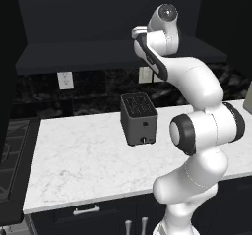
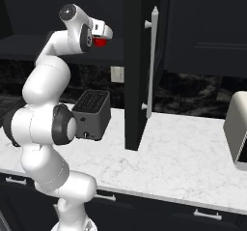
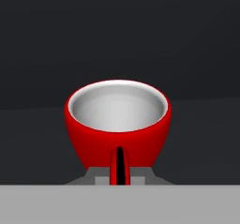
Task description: Gather all objects into one cabinet and sort the glasses and bowls to opposite sides.
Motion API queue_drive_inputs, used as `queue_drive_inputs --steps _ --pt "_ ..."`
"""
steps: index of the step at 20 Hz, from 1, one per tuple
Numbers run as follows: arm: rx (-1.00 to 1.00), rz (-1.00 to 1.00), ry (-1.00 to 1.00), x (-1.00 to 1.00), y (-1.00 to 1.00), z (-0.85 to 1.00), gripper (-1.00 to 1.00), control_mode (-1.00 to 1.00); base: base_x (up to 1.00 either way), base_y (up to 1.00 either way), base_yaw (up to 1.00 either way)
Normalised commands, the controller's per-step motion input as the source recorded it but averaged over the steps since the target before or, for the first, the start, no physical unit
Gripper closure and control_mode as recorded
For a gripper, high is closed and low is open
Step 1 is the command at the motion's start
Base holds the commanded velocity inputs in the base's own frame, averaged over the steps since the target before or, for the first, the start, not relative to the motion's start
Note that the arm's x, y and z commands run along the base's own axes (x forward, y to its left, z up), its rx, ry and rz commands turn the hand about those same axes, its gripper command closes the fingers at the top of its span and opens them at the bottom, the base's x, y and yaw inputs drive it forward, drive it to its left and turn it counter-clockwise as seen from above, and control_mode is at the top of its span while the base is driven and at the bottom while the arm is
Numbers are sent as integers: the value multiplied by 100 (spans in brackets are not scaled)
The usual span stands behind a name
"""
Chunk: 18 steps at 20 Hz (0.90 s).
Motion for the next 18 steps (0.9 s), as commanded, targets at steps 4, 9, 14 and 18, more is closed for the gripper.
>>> queue_drive_inputs --steps 4,9,14,18 --pt "0 0 0 -18 0 0 100 -100 0 0 0" --pt "0 -4 -3 -88 0 0 100 -100 0 0 0" --pt "0 -1 -10 -96 0 0 100 -100 0 0 0" --pt "0 0 -21 -100 0 0 100 -100 0 0 0"
